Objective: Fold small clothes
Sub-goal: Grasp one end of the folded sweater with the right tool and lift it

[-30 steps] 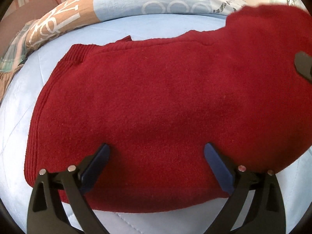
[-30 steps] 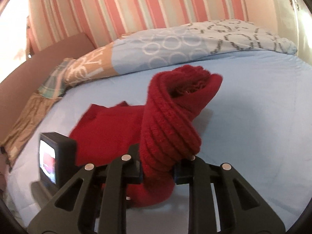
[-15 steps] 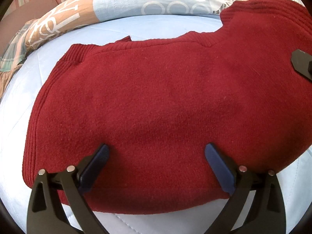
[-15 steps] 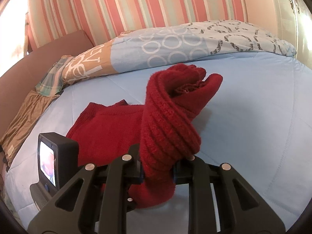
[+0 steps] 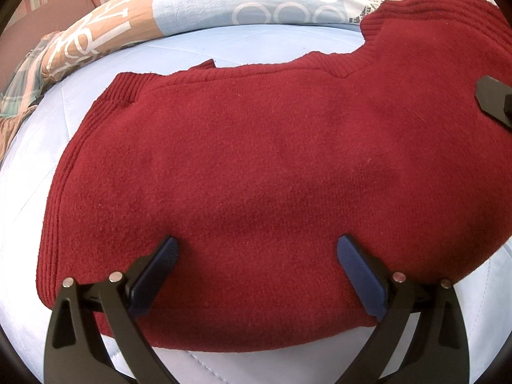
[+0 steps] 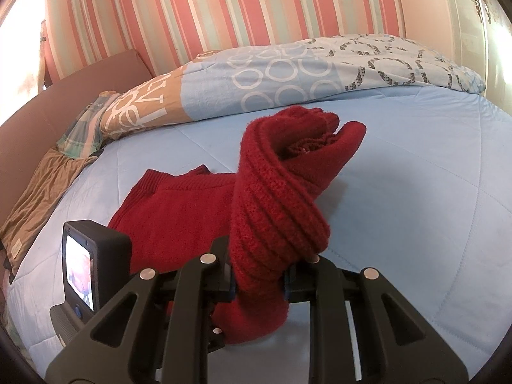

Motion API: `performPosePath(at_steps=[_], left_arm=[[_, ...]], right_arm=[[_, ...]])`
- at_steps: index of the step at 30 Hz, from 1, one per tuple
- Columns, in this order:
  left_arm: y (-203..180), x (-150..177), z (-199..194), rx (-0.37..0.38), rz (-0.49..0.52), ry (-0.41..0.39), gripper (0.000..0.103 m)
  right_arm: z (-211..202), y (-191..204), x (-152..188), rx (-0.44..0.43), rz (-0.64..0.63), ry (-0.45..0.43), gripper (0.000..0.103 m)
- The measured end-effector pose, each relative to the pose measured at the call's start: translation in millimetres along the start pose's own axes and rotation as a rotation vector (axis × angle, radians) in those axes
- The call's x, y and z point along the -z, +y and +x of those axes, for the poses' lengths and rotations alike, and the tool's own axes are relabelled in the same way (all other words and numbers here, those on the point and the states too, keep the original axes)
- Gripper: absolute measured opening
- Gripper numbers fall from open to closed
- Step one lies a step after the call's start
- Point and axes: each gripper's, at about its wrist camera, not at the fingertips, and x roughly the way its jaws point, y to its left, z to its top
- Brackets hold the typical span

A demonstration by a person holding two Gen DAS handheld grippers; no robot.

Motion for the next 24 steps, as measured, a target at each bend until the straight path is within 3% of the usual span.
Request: performPosePath(at_steps=[8,13,18,24], left_arm=[[8,-2,-12,0.047,-0.015,-0.011,0.100],[39,-5,-45,0.033,-0.003,-0.088,0.100],[106,-6,-72,-0.064,0.010,-0.168,0.100],[206,-6,-72,-0.179,-0.065,-0.171,0.100]], right_arm=[[1,2,-1,0.001,0.007,-0.001,0.020],[3,7,-4,-0.003,0.020,-0.011,0.019],[8,24,-7,-0.013,0.023,-0.020,0.018],[17,62,-12,-0.054,0.023,-0.036,0.014]])
